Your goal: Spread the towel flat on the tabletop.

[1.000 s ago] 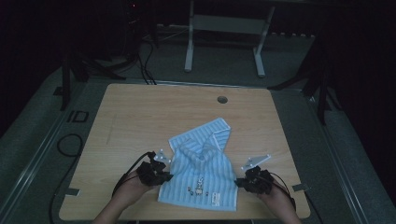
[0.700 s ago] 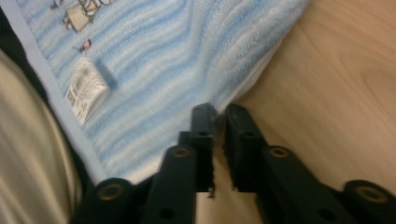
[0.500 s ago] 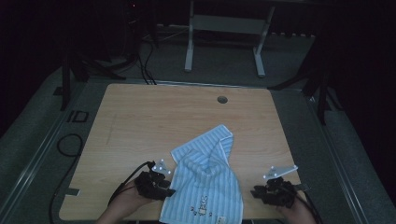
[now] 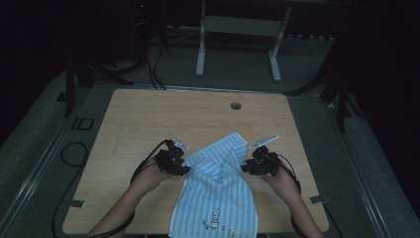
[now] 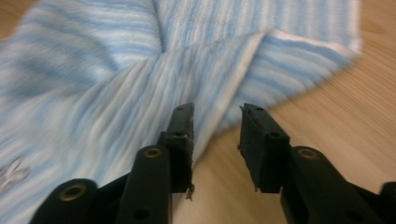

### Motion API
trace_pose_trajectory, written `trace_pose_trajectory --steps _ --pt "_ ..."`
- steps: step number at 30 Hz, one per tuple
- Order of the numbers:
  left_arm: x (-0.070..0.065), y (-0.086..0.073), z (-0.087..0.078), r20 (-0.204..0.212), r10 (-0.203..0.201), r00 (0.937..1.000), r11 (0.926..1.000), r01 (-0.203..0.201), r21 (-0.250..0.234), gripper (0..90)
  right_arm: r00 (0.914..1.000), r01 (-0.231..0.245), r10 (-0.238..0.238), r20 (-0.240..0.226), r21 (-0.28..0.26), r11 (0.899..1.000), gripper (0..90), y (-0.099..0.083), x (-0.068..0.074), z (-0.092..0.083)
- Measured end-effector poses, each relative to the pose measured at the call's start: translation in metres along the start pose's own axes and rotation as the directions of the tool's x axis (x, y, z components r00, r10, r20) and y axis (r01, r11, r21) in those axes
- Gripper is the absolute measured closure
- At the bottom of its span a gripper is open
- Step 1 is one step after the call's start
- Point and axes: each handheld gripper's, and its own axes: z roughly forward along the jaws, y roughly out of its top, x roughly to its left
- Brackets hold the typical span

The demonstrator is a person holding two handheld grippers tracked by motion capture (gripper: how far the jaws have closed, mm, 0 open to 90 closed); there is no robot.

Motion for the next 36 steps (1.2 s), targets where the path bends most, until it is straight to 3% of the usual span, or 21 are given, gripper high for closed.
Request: trace_pose_trajectory --steps 3,7,8,9,10,11,12,14,17,23,26,28,32,36 --pt "0.007 0.008 0.015 -0.021 -0.002 0.9998 0.9991 0.003 0.041 69.4 1.0 -0.01 0.01 -0.002 0.042 0.999 57.7 0.01 -0.003 0.021" --pt "0.01 0.012 0.032 -0.014 0.005 0.9999 0.9952 -0.003 0.097 81.3 0.9997 -0.023 0.022 0.006 0.096 0.995 56.4 0.015 -0.006 0.041" --pt "0.01 0.013 0.035 -0.012 0.013 0.9998 0.9951 -0.011 0.098 82.9 0.9999 -0.013 0.012 0.008 0.09 0.996 63.3 0.015 -0.005 0.044" --pt "0.01 0.014 0.036 -0.007 0.003 1.0 0.9955 -0.002 0.095 82.9 0.9999 -0.013 0.012 0.008 0.09 0.996 63.3 0.015 -0.005 0.044" --pt "0.01 0.015 0.036 -0.013 0.008 0.9999 0.9952 -0.007 0.098 84.4 0.9999 -0.012 0.012 0.0 0.086 0.996 71.9 0.015 -0.004 0.044" --pt "0.01 0.017 0.037 -0.018 0.015 0.9997 0.9949 -0.014 0.1 84.5 0.9996 -0.011 0.013 -0.025 0.086 0.996 82.7 0.015 -0.004 0.043" --pt "0.011 0.018 0.038 -0.021 0.015 0.9997 0.9951 -0.013 0.098 84.5 0.999 -0.009 0.013 -0.043 0.087 0.996 87.3 0.015 -0.003 0.042" --pt "0.014 0.019 0.038 -0.03 0.014 0.9995 0.9948 -0.01 0.101 84.5 0.9992 0.022 -0.019 -0.035 0.087 0.996 88.6 0.014 0.002 0.035" --pt "0.023 0.02 0.038 -0.049 -0.005 0.9988 0.9948 0.01 0.101 84.5 0.9991 0.031 -0.029 -0.032 0.07 0.997 88.6 0.01 0.005 0.027" --pt "0.041 0.021 0.035 -0.102 -0.016 0.9947 0.9927 0.027 0.117 84.5 0.9992 0.024 -0.022 -0.033 0.042 0.999 88.6 -0.006 0.001 0.0" --pt "0.054 0.023 0.035 -0.138 -0.028 0.9901 0.9905 0.046 0.13 84.4 0.9998 0.003 -0.002 -0.02 0.052 0.999 88.5 -0.019 -0.007 -0.014" --pt "0.06 0.027 0.036 -0.159 -0.016 0.9871 0.988 0.04 0.15 84.4 0.9996 -0.004 0.006 -0.026 0.07 0.998 88.4 -0.026 -0.012 -0.016" --pt "0.068 0.039 0.04 -0.203 0.014 0.979 0.9818 0.025 0.188 84.4 0.9992 -0.028 0.031 -0.025 0.098 0.995 88.4 -0.038 -0.021 -0.015" --pt "0.075 0.052 0.048 -0.255 0.041 0.9662 0.9757 0.016 0.218 84.3 0.9988 -0.047 0.048 -0.011 0.126 0.991 88.2 -0.048 -0.028 -0.01"
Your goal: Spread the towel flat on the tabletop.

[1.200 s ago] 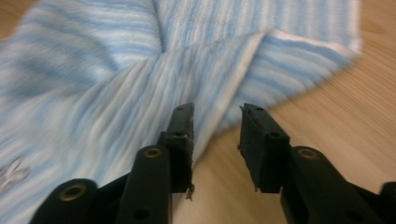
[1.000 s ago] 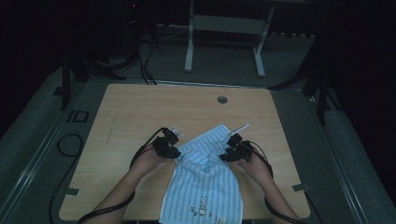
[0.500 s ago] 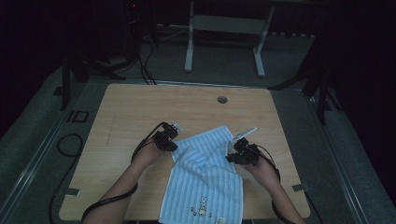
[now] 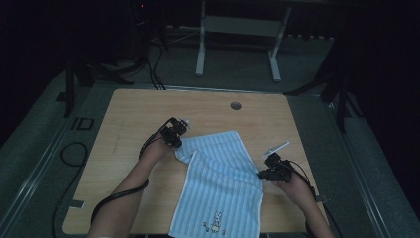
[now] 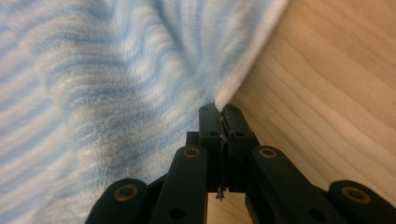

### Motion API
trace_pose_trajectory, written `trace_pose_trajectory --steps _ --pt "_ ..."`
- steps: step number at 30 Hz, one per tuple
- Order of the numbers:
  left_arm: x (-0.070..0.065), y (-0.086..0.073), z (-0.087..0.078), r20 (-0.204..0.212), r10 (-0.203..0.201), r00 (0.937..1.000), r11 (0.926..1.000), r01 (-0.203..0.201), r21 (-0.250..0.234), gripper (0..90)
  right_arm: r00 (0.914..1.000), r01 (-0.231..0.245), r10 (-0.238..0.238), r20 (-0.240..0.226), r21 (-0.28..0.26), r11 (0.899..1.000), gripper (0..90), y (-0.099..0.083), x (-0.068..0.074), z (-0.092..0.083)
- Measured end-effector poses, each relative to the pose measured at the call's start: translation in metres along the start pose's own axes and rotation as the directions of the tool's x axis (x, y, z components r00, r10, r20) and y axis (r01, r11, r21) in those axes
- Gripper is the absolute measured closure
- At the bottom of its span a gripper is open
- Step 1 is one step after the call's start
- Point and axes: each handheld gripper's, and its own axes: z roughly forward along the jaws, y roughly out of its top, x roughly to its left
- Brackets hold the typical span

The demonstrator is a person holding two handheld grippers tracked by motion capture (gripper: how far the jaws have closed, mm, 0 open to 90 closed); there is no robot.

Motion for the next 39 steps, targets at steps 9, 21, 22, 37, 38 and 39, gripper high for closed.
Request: trace_pose_trajectory --steps 9,21,22,37,38,39 --pt "0.009 0.021 0.009 -0.026 -0.049 0.9984 0.9986 0.049 -0.021 83.1 0.9984 -0.05 0.051 -0.024 0.006 0.999 88.0 -0.009 -0.016 0.007" --pt "-0.049 -0.019 -0.04 0.269 -0.038 0.9624 0.9816 0.087 -0.17 44.6 0.9993 -0.036 0.036 0.008 -0.001 0.999 77.8 0.0 -0.012 0.003" --pt "-0.053 -0.021 -0.039 0.275 -0.04 0.9607 0.9814 0.09 -0.17 44.6 0.9991 -0.042 0.042 0.0 -0.006 0.999 77.8 0.001 -0.013 0.003" --pt "-0.081 -0.022 -0.026 0.302 0.039 0.9524 0.9839 0.016 -0.178 86.4 0.9999 -0.014 0.014 0.009 0.0 1.0 87.9 0.009 -0.003 0.001" --pt "-0.082 -0.026 -0.031 0.302 0.044 0.9523 0.9805 0.017 -0.196 86.7 0.9999 -0.014 0.014 0.009 -0.001 1.0 88.0 0.009 -0.003 0.001" --pt "-0.083 -0.03 -0.037 0.308 0.046 0.9502 0.9777 0.021 -0.209 86.8 0.9999 -0.011 0.011 0.01 -0.002 1.0 88.1 0.009 -0.002 0.0"
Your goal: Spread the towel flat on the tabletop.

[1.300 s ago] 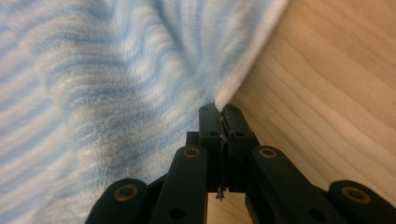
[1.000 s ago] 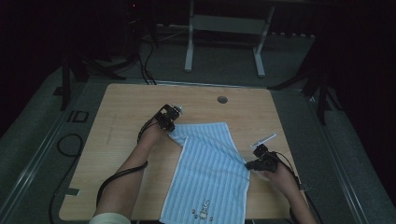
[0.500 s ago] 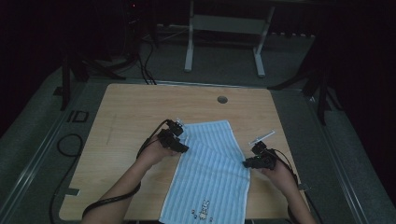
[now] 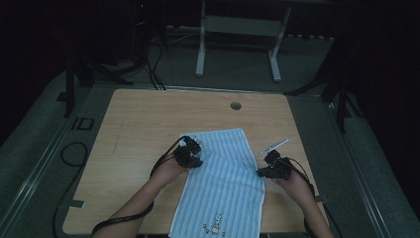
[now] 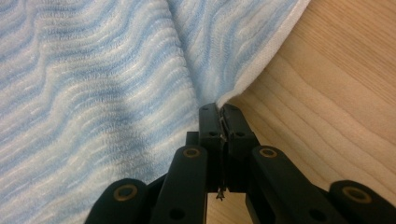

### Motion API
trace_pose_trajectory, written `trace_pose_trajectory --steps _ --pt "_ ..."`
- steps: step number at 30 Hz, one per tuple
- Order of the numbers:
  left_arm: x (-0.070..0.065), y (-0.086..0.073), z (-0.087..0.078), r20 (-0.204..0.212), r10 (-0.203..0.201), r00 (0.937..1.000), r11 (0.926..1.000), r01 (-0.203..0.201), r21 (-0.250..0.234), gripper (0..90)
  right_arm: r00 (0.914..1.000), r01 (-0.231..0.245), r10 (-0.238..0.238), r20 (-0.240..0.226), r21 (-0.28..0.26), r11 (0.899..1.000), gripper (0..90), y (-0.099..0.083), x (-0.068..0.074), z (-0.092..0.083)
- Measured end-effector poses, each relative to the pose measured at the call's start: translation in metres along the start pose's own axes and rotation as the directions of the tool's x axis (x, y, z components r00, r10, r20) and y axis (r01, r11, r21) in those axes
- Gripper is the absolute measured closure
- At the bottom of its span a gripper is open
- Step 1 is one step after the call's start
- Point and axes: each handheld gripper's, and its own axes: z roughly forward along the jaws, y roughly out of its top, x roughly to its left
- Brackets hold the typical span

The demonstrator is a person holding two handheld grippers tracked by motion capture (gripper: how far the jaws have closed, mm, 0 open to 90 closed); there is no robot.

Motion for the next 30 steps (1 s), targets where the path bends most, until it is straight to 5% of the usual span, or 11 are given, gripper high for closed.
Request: trace_pose_trajectory --steps 9,14,16,18,22,25,28,30 --pt "-0.031 -0.046 -0.046 0.013 -0.011 0.9999 0.9957 0.012 -0.092 86.1 1.0 0.002 -0.002 0.002 -0.011 1.0 88.6 -0.003 0.001 -0.004" --pt "-0.046 -0.084 -0.046 0.097 -0.03 0.9948 0.9992 0.032 -0.023 81.9 0.9993 0.015 -0.015 -0.034 -0.005 1.0 88.6 -0.005 0.009 0.0" --pt "-0.047 -0.095 -0.042 0.122 -0.03 0.9921 0.9995 0.029 0.01 78.2 0.9988 0.028 -0.026 -0.041 0.041 0.999 85.5 -0.005 0.012 0.005" --pt "-0.044 -0.101 -0.046 0.09 -0.032 0.9954 0.9993 0.029 0.024 71.0 0.9986 0.05 -0.049 -0.022 0.07 0.996 80.2 -0.006 0.016 0.009" --pt "-0.024 -0.097 -0.065 0.006 -0.046 0.9989 0.9988 0.047 -0.018 69.8 0.9995 0.028 -0.028 0.011 -0.002 1.0 74.6 -0.002 0.016 -0.005" --pt "-0.011 -0.079 -0.07 -0.021 -0.058 0.9981 0.9966 0.057 -0.059 76.8 0.999 0.03 -0.028 0.035 -0.066 0.997 83.0 0.008 0.018 -0.018" --pt "-0.002 -0.055 -0.06 -0.067 -0.024 0.9975 0.9985 0.021 -0.051 85.6 0.9974 0.066 -0.063 0.034 -0.085 0.994 89.7 0.021 0.028 -0.02" --pt "0.006 -0.041 -0.046 -0.055 -0.034 0.9979 0.999 0.032 -0.031 89.3 0.9964 0.083 -0.081 0.025 -0.075 0.994 89.8 0.028 0.033 -0.013"
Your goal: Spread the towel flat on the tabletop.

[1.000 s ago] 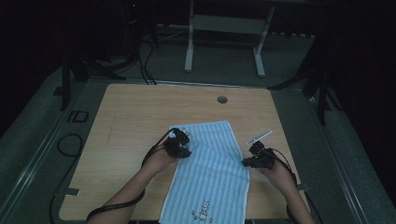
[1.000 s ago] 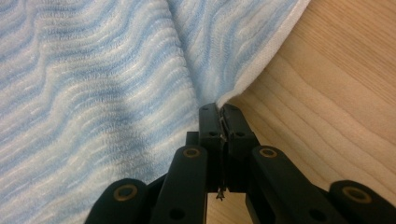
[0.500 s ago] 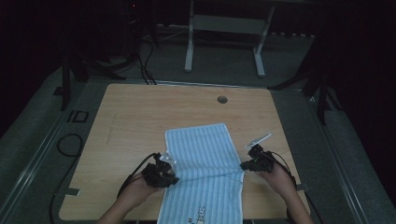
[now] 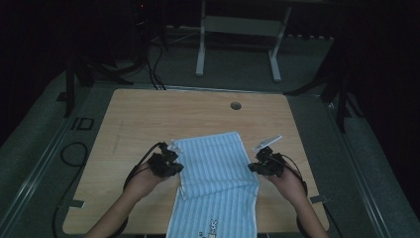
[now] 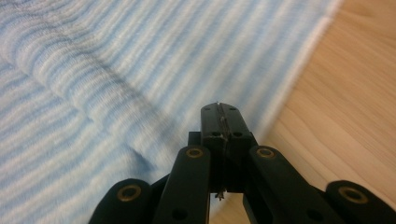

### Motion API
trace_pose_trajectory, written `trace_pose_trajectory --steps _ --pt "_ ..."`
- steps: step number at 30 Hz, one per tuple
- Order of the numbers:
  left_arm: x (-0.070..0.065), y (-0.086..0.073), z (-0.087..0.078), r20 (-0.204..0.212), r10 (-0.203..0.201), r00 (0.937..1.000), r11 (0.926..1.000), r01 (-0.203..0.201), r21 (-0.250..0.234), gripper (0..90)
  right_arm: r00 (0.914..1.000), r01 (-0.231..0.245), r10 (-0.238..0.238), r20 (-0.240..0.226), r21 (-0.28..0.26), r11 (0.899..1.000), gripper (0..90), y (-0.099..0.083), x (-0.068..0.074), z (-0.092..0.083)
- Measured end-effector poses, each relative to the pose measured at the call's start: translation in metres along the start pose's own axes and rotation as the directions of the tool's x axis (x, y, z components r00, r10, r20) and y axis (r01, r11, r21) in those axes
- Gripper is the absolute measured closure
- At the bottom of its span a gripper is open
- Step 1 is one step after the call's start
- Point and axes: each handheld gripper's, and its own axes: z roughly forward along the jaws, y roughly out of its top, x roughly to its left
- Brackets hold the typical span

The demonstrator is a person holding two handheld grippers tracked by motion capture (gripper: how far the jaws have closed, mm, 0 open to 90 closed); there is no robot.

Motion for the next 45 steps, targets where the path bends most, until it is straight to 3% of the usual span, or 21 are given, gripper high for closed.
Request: trace_pose_trajectory --steps 1,6,8,9,10,13,15,22,27,31,33,36,38,40,41,43,44,45 --pt "0.002 0.006 0.008 -0.019 0.007 0.9998 0.9999 -0.007 0.015 89.3 1.0 0.002 -0.002 -0.002 0.015 1.0 89.9 0.002 0.001 0.006" --pt "0.011 0.019 0.044 0.006 0.011 0.9999 0.9936 -0.012 0.113 89.3 1.0 0.0 -0.001 0.009 0.072 0.997 89.8 0.003 0.0 0.035" --pt "0.015 0.02 0.053 0.015 0.001 0.9999 0.9931 -0.002 0.118 89.3 0.9999 -0.015 0.015 0.005 0.093 0.996 89.8 0.002 -0.004 0.045" --pt "0.018 0.022 0.054 0.021 -0.016 0.9996 0.9937 0.014 0.111 89.3 0.9999 -0.016 0.016 0.005 0.091 0.996 89.8 0.002 -0.006 0.049" --pt "0.02 0.025 0.055 0.002 -0.01 0.9999 0.994 0.01 0.109 89.3 0.9995 -0.031 0.032 -0.008 0.081 0.996 89.8 0.002 -0.008 0.049" --pt "0.027 0.034 0.059 -0.035 0.002 0.9994 0.9933 0.002 0.116 89.2 0.9996 -0.018 0.016 0.025 0.092 0.996 89.8 0.008 -0.011 0.051" --pt "0.033 0.042 0.063 -0.07 0.004 0.9975 0.9923 0.004 0.124 89.1 0.9996 -0.022 0.02 0.019 0.092 0.996 89.8 0.013 -0.016 0.054" --pt "0.06 0.068 0.075 -0.127 -0.019 0.9917 0.9893 0.037 0.141 88.8 0.9961 -0.087 0.088 -0.001 0.096 0.992 89.7 0.035 -0.045 0.064" --pt "0.081 0.083 0.082 -0.152 -0.079 0.9852 0.986 0.1 0.134 87.4 0.9953 -0.097 0.095 0.015 0.107 0.99 89.7 0.053 -0.055 0.073" --pt "0.092 0.09 0.086 -0.182 -0.111 0.9771 0.9851 0.132 0.11 86.7 0.9951 -0.099 0.097 0.023 0.114 0.989 89.7 0.063 -0.061 0.078" --pt "0.095 0.092 0.087 -0.205 -0.102 0.9735 0.986 0.126 0.11 83.5 0.9936 -0.113 0.112 0.014 0.11 0.987 89.7 0.067 -0.065 0.08" --pt "0.099 0.093 0.087 -0.213 -0.095 0.9723 0.9864 0.121 0.111 75.3 0.9899 -0.141 0.142 0.004 0.108 0.984 89.3 0.07 -0.07 0.082" --pt "0.102 0.092 0.086 -0.202 -0.117 0.9723 0.9837 0.142 0.111 74.0 0.9895 -0.141 0.144 -0.016 0.1 0.985 84.0 0.071 -0.071 0.082" --pt "0.1 0.09 0.082 -0.218 -0.127 0.9677 0.9811 0.155 0.116 74.0 0.9892 -0.141 0.145 -0.024 0.105 0.984 82.8 0.07 -0.07 0.081" --pt "0.097 0.088 0.079 -0.219 -0.12 0.9682 0.9823 0.148 0.115 73.9 0.9889 -0.143 0.146 -0.026 0.107 0.984 82.4 0.069 -0.069 0.08" --pt "0.086 0.085 0.07 -0.193 -0.083 0.9778 0.9899 0.103 0.098 71.1 0.9914 -0.12 0.125 -0.039 0.1 0.988 81.7 0.065 -0.063 0.075" --pt "0.086 0.085 0.07 -0.193 -0.083 0.9778 0.9899 0.103 0.098 71.1 0.9914 -0.12 0.125 -0.039 0.1 0.988 81.7 0.065 -0.063 0.075" --pt "0.077 0.08 0.059 -0.17 -0.054 0.984 0.9943 0.069 0.082 71.1 0.9938 -0.099 0.103 -0.041 0.086 0.991 81.7 0.062 -0.059 0.072"
